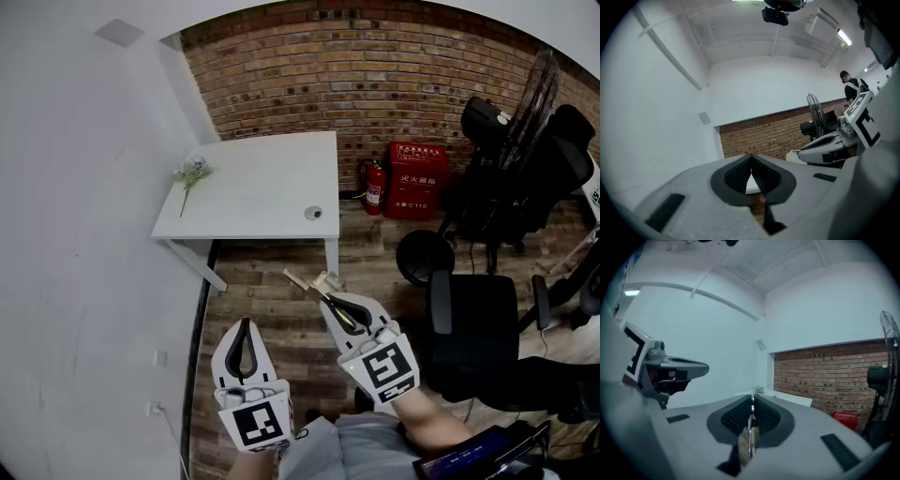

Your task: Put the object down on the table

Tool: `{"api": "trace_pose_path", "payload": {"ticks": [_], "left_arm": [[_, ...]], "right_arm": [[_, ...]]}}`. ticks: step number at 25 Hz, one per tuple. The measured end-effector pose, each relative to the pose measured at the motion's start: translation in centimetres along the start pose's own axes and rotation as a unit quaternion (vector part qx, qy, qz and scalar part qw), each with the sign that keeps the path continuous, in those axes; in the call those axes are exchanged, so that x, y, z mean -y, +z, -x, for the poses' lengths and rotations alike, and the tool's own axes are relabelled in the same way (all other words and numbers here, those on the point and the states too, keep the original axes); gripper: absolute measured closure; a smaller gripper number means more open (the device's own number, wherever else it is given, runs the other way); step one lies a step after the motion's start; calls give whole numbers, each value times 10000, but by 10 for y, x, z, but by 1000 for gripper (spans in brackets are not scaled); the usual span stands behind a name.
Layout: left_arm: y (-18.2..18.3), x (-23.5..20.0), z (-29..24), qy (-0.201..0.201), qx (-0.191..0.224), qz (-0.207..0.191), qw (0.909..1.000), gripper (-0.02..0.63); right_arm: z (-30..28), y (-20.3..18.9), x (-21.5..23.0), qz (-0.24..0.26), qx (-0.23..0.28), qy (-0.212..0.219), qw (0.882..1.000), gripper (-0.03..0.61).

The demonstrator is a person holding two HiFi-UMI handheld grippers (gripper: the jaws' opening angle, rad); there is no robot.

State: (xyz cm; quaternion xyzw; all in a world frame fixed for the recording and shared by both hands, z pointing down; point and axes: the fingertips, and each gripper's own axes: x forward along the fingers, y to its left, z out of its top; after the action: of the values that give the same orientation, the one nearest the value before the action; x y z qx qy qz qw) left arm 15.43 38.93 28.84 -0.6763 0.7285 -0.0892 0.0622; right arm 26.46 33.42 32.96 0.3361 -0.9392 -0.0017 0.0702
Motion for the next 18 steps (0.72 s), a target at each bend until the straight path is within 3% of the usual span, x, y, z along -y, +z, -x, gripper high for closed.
{"api": "trace_pose_path", "payload": {"ticks": [10,18], "left_arm": [[0,30,2,99,-75,-66,9999,604],[-16,53,1,315,-373,-101,9988,604]], "right_arm": [[18,-4,23,-160,115,122,9997,554],[21,-32,51,-196,29,275,9994,554]]}}
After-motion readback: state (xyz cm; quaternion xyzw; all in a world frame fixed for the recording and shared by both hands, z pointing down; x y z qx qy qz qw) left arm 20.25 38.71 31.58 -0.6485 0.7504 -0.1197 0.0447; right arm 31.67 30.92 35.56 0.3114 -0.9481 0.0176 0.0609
